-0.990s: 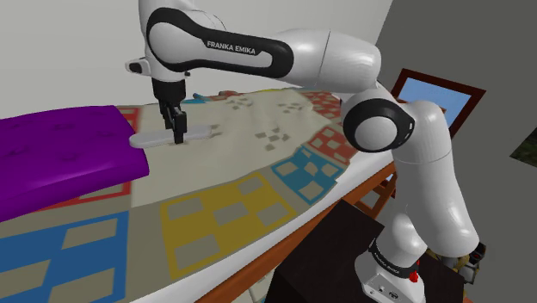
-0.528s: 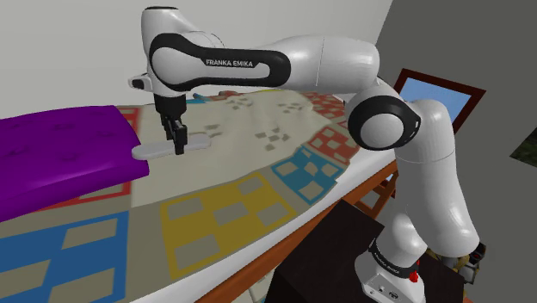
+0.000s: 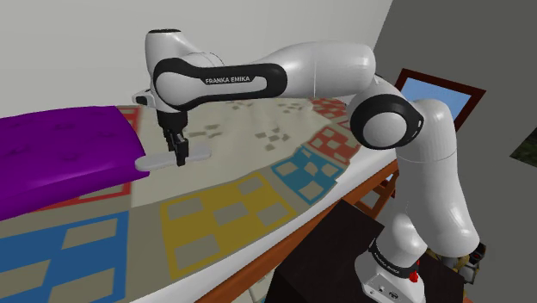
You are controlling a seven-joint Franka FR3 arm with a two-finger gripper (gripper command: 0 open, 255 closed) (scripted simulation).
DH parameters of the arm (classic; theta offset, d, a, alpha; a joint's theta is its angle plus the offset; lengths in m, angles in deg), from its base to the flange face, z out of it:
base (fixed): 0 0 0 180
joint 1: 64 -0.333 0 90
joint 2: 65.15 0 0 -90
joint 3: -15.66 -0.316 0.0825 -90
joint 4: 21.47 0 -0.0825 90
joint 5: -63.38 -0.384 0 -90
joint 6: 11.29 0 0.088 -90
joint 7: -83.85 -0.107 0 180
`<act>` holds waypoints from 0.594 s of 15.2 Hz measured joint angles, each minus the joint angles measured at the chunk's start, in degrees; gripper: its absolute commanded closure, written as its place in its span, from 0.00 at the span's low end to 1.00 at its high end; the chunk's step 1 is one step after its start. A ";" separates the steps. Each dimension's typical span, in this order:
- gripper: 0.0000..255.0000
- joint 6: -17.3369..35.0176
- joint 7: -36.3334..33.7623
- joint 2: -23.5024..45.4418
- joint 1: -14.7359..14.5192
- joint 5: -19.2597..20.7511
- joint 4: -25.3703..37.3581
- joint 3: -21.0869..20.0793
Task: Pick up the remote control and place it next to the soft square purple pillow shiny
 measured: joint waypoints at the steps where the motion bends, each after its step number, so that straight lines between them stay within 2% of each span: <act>1: 1.00 0.80 0.07 0.14 0.05 -0.02 -0.63 0.01; 9: 1.00 6.18 0.09 1.20 -0.03 -0.14 -4.95 -0.07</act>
